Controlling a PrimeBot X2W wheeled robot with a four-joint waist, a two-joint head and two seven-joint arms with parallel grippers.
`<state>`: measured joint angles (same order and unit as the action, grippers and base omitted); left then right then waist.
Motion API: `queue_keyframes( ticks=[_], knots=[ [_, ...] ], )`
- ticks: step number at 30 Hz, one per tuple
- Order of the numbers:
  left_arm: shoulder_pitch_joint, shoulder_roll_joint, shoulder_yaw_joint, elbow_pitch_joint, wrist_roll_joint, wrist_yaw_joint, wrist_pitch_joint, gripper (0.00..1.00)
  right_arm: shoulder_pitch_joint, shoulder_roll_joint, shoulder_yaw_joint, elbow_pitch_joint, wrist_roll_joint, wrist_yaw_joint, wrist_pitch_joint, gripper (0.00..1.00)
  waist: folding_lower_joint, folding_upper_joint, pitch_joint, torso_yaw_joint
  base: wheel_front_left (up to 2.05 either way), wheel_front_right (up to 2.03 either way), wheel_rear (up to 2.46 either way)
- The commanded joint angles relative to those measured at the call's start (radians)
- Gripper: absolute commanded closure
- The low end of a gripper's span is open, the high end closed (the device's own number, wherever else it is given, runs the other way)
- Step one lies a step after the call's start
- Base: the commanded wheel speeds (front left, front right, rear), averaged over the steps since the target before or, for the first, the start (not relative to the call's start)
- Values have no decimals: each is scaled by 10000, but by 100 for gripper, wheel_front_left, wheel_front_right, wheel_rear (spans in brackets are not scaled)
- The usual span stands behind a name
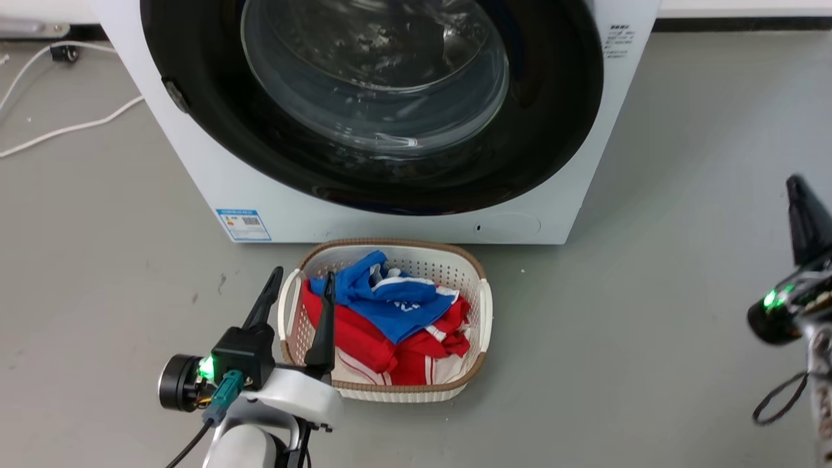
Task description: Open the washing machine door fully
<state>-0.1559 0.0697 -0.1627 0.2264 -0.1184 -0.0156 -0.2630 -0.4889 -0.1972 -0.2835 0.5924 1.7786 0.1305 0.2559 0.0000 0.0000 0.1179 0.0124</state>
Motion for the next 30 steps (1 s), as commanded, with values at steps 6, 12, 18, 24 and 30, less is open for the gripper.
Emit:
queue_keyframes(
  ticks=[6,12,18,24,30],
  knots=[
    [-480,-65,-91,-201,57,73,-27,0,-2260,-1145,806,1741,90,4,560,100,0,0,775,281,0,0,0],
    [-927,-138,-213,-471,30,162,-27,0,-5117,-1809,2259,3483,-419,4,1496,100,0,0,1677,579,0,0,0],
    [-1267,-167,-336,-629,36,258,-27,0,-7103,-1981,3129,4653,-947,4,2046,100,0,0,2311,759,0,0,0],
    [-1506,-179,-365,-752,84,349,-27,0,-8842,-1782,3862,5674,-1465,4,2623,100,0,0,2851,748,0,0,0],
    [-1813,-190,-448,-869,83,390,-27,0,-10152,-1682,4524,6330,-2060,4,3177,100,0,0,3334,799,0,0,0]
  ],
)
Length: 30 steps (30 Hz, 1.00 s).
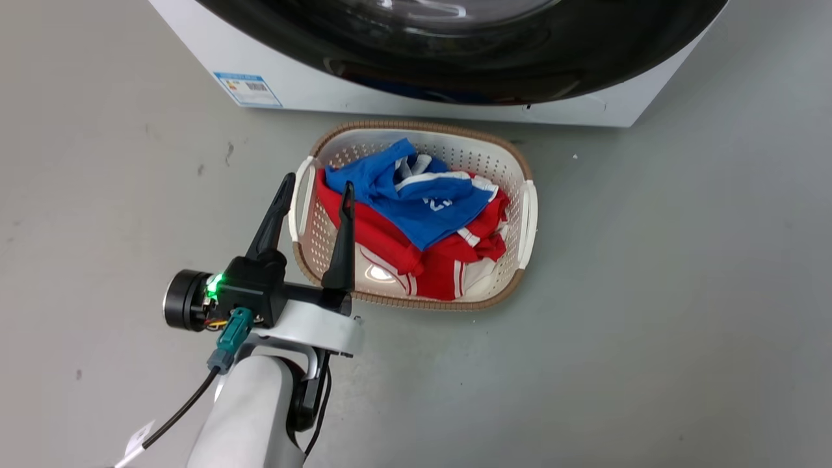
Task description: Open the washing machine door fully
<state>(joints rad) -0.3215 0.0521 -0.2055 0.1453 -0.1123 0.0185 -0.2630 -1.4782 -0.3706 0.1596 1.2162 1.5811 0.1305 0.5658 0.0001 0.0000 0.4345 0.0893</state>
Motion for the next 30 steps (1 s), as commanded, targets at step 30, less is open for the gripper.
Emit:
queue_keyframes(
  ticks=[30],
  knots=[
    [-480,-17,-347,41,-307,341,-27,0,-790,408,1306,197,-930,4,3109,100,-1,0,496,14,0,0,0]
  ],
)
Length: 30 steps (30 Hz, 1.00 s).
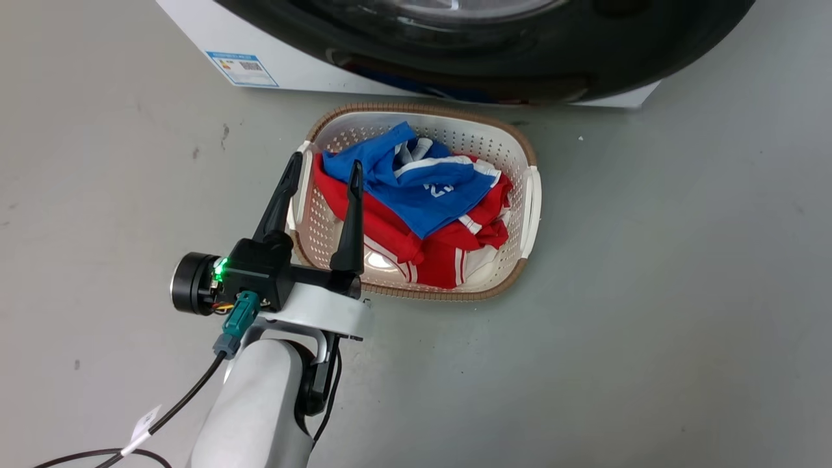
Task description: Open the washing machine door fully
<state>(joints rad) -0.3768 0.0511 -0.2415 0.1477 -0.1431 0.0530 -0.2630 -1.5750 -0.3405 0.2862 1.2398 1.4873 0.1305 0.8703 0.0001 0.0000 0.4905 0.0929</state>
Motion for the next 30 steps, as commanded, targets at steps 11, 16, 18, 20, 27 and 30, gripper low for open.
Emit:
queue_keyframes(
  ticks=[11,16,18,20,27,30],
  knots=[
    [523,-7,103,361,-69,-56,-27,0,1776,397,220,-927,97,4,922,100,-1,0,-1112,-162,0,0,0],
    [918,-7,160,550,-43,-151,-27,0,2746,597,234,-1472,257,4,1197,100,-1,0,-1753,-224,0,0,0],
    [1081,-7,192,623,-42,-189,-27,0,3184,669,268,-1740,284,4,1314,100,-1,0,-2013,-231,0,0,0],
    [1254,-7,221,690,-59,-261,-27,0,3616,751,262,-2026,358,4,1389,100,-1,0,-2267,-221,0,0,0],
    [1900,-7,314,874,-82,-422,-27,0,5210,1150,374,-3162,502,4,1510,100,-1,0,-3082,-153,0,0,0],
    [2146,-7,325,990,-67,-513,-27,0,5886,1365,472,-3669,536,4,1550,100,-1,0,-3382,-103,0,0,0]
  ],
)
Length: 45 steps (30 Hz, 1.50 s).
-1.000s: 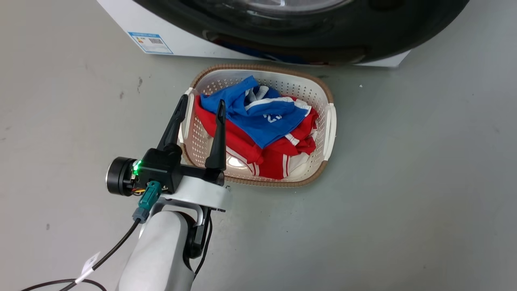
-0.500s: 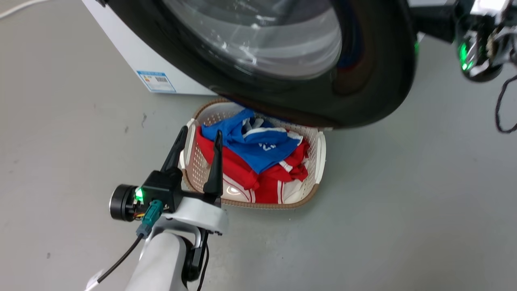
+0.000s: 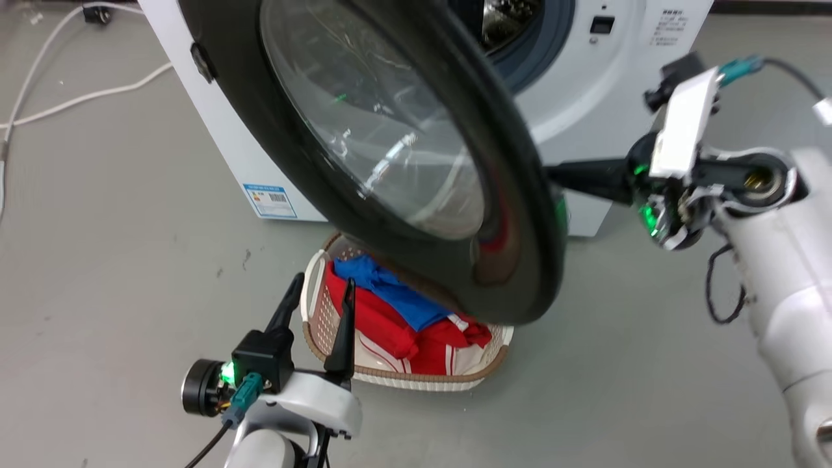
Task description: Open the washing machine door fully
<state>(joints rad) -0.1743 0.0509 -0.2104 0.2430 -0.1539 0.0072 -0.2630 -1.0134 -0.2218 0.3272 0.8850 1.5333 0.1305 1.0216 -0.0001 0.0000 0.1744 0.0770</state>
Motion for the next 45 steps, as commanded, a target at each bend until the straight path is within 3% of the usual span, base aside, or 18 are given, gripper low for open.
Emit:
queue_keyframes(
  ticks=[1,16,26,37,39,40,41,45],
  knots=[
    [197,-5,12,61,31,-50,-27,0,474,260,93,-296,102,4,64,100,1,0,-302,68,0,0,0],
    [487,-4,-216,217,-151,-22,-27,0,2441,933,232,-1929,321,4,-25,100,1,0,-837,432,0,0,0],
    [680,-2,-123,280,-104,-61,-27,0,3855,749,-944,-3147,456,4,-2206,100,1,0,-1201,176,0,0,0],
    [887,98,53,335,-26,-115,-27,0,6414,540,-2475,-4750,948,4,-4257,100,1,0,-1528,-325,0,0,0],
    [904,116,46,372,-8,-158,-27,0,7017,500,-2699,-5052,852,4,-4709,57,1,0,-1582,-375,0,0,0],
    [894,118,60,377,-11,-160,-27,0,7290,496,-2788,-5227,811,4,-4928,23,1,0,-1596,-404,0,0,0],
    [900,125,77,391,-16,-172,-27,0,7548,514,-2873,-5395,758,4,-5155,0,1,0,-1624,-433,0,0,0],
    [970,163,127,404,-24,-197,-27,0,8542,568,-3129,-6085,321,4,-6099,0,1,0,-1719,-539,0,0,0]
  ],
)
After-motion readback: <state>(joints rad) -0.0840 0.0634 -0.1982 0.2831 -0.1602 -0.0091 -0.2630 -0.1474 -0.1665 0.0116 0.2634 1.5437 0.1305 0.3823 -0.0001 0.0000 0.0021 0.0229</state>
